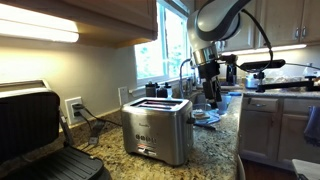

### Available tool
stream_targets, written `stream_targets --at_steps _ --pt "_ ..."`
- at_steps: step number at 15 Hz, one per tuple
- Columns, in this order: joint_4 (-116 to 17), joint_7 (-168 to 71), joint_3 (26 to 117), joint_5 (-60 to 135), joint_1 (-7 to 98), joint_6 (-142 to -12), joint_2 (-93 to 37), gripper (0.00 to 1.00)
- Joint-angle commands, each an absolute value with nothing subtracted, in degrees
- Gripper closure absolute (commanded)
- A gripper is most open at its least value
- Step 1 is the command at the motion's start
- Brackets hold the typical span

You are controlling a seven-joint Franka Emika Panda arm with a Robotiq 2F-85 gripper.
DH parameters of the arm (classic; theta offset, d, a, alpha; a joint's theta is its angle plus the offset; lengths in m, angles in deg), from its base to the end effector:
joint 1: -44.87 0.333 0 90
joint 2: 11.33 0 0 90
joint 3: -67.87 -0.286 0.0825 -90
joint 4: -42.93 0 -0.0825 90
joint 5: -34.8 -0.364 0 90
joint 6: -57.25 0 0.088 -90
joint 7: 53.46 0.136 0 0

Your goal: Press down on the toaster press handle

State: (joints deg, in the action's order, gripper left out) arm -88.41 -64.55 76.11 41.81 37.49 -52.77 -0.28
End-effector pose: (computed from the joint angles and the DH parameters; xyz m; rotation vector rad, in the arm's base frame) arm 0.4253 -0.1310 0.3671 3.0870 -0.0333 -0.3012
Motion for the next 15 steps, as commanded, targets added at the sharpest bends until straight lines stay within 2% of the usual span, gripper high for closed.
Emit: stream_targets --at_steps 1,8,15 --pt "-88.95 -63.81 75.08 40.9 38.37 -53.8 4.65 0.0" --pt "-91.37 -64.63 74.48 35.95 39.77 -56.72 10.67 0.0" --pt "-95.43 -63.94 74.19 34.69 40.46 -65.07 9.12 0.0"
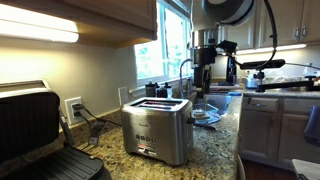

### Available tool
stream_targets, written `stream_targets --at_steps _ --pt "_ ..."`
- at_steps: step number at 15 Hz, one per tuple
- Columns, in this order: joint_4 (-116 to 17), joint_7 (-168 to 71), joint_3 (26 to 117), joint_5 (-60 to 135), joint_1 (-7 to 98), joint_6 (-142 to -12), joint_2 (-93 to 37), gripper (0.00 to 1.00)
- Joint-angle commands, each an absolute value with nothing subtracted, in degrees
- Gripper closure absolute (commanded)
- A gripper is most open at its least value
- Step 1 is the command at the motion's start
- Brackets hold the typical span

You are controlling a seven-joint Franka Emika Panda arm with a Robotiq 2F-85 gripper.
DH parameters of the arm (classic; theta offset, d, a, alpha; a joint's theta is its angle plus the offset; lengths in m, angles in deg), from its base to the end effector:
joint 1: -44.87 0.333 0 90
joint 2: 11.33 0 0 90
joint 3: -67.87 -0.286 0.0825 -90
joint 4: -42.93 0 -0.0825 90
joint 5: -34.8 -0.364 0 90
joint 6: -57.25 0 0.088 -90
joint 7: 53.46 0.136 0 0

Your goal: Press down on the toaster press handle

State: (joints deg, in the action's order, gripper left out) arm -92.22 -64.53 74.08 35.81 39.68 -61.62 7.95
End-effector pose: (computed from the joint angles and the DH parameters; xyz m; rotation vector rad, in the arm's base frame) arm 0.4331 -0.0889 0.4135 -3.1305 -0.0117 -0.0839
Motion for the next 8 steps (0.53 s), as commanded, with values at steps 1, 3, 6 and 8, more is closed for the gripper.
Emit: stream_targets --at_steps 1,3,6,8 --pt "-95.87 -64.04 73.96 34.4 40.76 -65.67 9.04 0.0" --pt "-96.3 -63.72 73.46 33.76 41.35 -66.3 8.61 0.05" --pt "-96.55 -63.52 72.55 32.57 42.4 -66.15 8.44 0.31" --pt "-96.66 -63.57 71.92 32.54 42.95 -66.46 8.04 0.45"
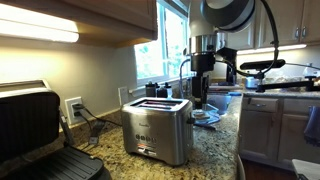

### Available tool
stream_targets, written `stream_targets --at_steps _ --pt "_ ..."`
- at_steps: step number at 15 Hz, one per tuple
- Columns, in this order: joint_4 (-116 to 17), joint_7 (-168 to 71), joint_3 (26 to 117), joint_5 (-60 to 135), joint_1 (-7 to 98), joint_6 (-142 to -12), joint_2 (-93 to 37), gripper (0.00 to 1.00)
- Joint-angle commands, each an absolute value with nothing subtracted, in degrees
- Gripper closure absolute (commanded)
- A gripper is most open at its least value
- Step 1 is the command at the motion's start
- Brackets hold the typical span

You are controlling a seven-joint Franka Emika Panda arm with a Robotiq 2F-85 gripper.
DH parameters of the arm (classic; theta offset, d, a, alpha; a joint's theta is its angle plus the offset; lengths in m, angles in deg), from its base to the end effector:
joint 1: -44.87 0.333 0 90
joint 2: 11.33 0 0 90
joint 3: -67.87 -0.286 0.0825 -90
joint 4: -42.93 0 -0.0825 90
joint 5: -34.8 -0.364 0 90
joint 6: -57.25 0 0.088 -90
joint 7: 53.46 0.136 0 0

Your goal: Press down on the toaster press handle

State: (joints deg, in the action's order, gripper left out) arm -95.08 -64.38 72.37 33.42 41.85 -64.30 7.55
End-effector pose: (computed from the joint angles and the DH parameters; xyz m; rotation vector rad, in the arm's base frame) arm 0.4339 -0.0552 0.3926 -3.1006 -0.0788 -0.0743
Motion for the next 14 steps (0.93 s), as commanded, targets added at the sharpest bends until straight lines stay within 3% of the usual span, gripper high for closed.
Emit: stream_targets --at_steps 1,8,11,14 --pt "-96.52 -63.77 71.84 32.57 43.04 -66.71 7.48 0.51" --pt "-96.32 -64.03 72.49 32.45 42.63 -69.78 5.1 0.95" --pt "-96.03 -64.43 72.83 31.5 42.77 -70.36 4.43 1.0" --pt "-96.13 -64.55 73.06 30.48 42.7 -70.88 4.32 0.98"
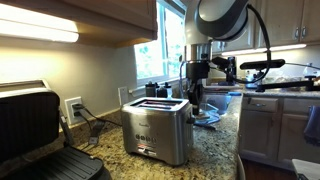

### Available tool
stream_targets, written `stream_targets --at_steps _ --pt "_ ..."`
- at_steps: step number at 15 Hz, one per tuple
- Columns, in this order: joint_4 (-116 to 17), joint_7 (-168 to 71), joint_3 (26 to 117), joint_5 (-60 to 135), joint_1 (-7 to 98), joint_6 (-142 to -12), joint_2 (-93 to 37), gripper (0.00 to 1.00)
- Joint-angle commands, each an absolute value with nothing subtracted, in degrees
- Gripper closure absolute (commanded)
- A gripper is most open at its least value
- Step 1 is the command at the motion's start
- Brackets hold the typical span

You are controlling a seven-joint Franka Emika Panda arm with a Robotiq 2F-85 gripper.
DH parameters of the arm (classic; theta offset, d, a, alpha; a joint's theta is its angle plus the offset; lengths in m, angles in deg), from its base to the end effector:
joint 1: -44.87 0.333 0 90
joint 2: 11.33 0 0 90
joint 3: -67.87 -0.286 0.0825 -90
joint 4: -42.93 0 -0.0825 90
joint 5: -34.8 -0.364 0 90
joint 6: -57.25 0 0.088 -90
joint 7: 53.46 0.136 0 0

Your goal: Press down on the toaster press handle

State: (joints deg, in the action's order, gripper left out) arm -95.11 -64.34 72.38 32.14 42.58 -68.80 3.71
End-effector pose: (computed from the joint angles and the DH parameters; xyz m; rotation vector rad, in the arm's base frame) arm 0.4480 -0.0503 0.3702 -3.0893 -0.0726 -0.0935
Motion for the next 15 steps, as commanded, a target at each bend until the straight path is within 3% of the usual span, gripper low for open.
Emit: stream_targets --at_steps 1,15 --pt "-96.31 -64.73 73.22 30.36 42.57 -71.71 3.9 0.98" --pt "-96.77 -68.63 74.47 26.02 42.4 -75.76 -3.09 0.97"
